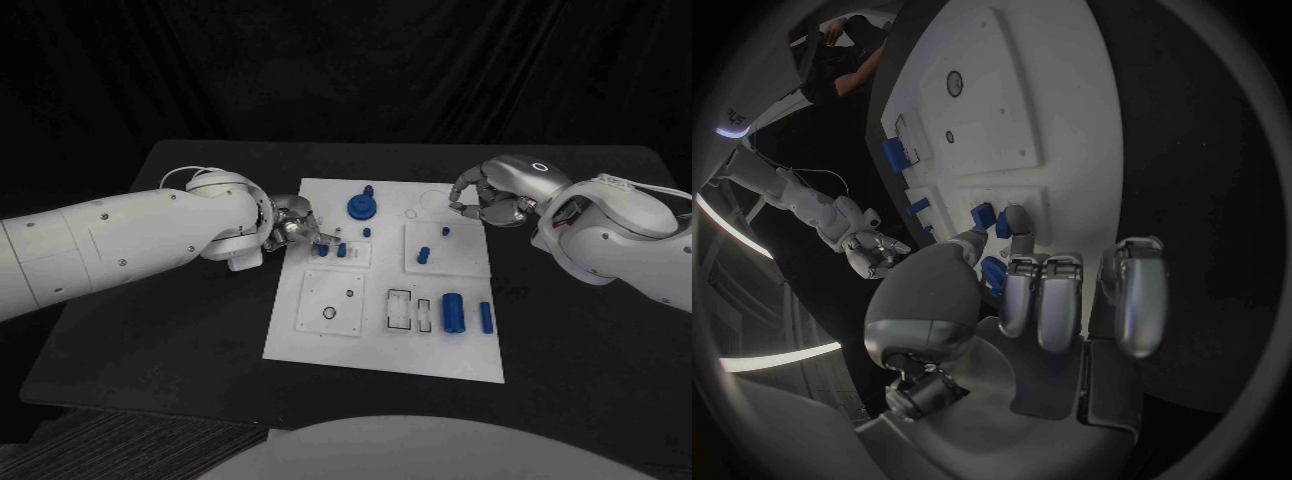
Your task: Assemble the parts on the task board
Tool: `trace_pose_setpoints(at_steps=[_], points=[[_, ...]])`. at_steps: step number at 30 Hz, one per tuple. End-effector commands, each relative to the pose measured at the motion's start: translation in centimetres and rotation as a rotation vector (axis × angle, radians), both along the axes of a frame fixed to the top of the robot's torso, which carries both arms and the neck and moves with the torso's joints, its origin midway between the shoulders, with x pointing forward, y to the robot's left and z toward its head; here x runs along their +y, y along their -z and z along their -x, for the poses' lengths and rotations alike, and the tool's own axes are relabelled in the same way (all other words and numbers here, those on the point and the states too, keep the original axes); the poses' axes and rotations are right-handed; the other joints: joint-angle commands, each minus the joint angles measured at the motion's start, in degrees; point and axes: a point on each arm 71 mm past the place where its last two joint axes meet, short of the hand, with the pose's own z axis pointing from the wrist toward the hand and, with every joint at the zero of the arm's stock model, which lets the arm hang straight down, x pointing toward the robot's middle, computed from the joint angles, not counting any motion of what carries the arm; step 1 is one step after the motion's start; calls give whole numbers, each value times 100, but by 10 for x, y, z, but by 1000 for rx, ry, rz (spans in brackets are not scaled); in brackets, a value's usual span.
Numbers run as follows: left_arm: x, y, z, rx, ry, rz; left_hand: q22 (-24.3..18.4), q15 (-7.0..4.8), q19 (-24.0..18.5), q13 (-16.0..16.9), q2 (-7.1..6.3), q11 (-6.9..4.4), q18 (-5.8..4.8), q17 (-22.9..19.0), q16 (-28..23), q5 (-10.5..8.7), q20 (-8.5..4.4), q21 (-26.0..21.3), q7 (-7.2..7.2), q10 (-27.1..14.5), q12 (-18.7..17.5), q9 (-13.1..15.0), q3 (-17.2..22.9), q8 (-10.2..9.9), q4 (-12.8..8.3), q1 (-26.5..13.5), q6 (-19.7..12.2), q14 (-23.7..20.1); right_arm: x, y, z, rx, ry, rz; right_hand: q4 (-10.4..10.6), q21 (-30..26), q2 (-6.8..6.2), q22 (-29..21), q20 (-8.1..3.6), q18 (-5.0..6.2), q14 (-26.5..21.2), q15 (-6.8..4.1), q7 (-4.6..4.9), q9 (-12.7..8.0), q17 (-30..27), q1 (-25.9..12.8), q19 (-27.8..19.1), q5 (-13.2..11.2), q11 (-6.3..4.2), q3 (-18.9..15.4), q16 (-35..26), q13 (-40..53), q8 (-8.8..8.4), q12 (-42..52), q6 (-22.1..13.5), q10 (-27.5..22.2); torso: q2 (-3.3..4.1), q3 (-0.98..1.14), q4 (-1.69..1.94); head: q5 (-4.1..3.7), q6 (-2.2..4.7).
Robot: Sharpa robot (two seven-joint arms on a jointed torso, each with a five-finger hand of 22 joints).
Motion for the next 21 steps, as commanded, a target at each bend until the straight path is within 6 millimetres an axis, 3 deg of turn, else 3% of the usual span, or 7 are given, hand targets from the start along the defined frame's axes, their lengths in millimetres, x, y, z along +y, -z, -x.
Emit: trace_pose_setpoints(at_steps=[1, 4, 9, 12, 14, 17, 21], points=[[1, 3, 2, 17, 10, -9, 1189, -17, -13, 1500, -6, -18, 117, 1507, 15, 111, -4, -24, 4, 589, -3, 34, -10, 33, -33, 95, -52, 606, -1, 2, 0, 5, 16, 3, 4, -23, 2, 940, 9, 115, 521, -31, 19, -4, 1230, 43, -33, 20, -28, 26, -20, 1509, 13, 20, 28, 600, -1, -1, 2, 0, -1], [1, 3, 2, 16, 10, -7, 1190, -18, -13, 1500, 9, -23, 116, 1507, 15, 242, -6, -23, 2, 589, -3, 71, -21, 58, -66, 185, -82, 606, -1, 2, 0, 5, 16, 3, 4, -23, 2, 940, 9, 115, 521, -31, 19, -4, 1230, 43, -33, 20, -28, 26, -20, 1509, 13, 20, 28, 600, -3, 1, 2, 1, -1], [0, 3, 2, 14, 13, -2, 1182, -20, -30, 1500, 36, -25, 122, 1507, 15, 727, -10, -51, 1, 589, -3, 107, -17, 71, -121, 348, -147, 606, -1, 2, 0, 5, 16, 3, -2, -32, 4, 937, 10, 117, 520, -31, 20, -3, 1227, 49, -36, 34, -27, 34, -23, 1509, 14, 20, 28, 600, -1, -1, 3, 5, -1], [0, 3, 2, 13, 15, 0, 1179, -26, -39, 1500, 36, -32, 125, 1507, 15, 1142, -13, -63, -10, 589, -3, 117, 51, 69, -220, 523, -182, 606, -1, 2, 0, 6, 16, 3, -2, -32, 4, 937, 10, 117, 520, -31, 20, -3, 1227, 49, -36, 34, -27, 34, -23, 1509, 14, 20, 28, 600, -2, 1, 3, 6, -1], [0, 3, 2, 13, 16, 1, 1176, -33, -46, 1500, 19, -43, 127, 1507, 15, 1535, -21, -73, -23, 589, -3, 119, 156, 63, -319, 709, -212, 606, -1, 2, 0, 6, 17, 3, -2, -32, 4, 937, 10, 117, 520, -31, 20, -3, 1227, 49, -36, 34, -27, 34, -23, 1509, 14, 20, 28, 600, 0, 1, 4, 1, -1], [1, 3, 2, 14, 16, 1, 1175, -41, -49, 1500, -19, -53, 128, 1507, 15, 1857, -28, -77, -32, 589, -3, 117, 294, 57, -419, 865, -236, 606, -1, 2, 0, 7, 18, 4, -8, -39, 5, 936, 10, 118, 518, -30, 21, -3, 1222, 54, -39, 45, -26, 40, -29, 1509, 14, 20, 28, 600, 0, -1, 7, 0, -1], [1, 3, 2, 14, 15, 1, 1175, -47, -50, 1500, -61, -60, 128, 1507, 15, 1986, -34, -80, -41, 589, -3, 116, 437, 55, -515, 982, -246, 606, -1, 3, 0, 8, 19, 4, -8, -39, 5, 936, 10, 118, 518, -30, 21, -3, 1222, 54, -39, 45, -26, 40, -29, 1509, 14, 20, 28, 600, -3, 1, 6, 3, -1]])
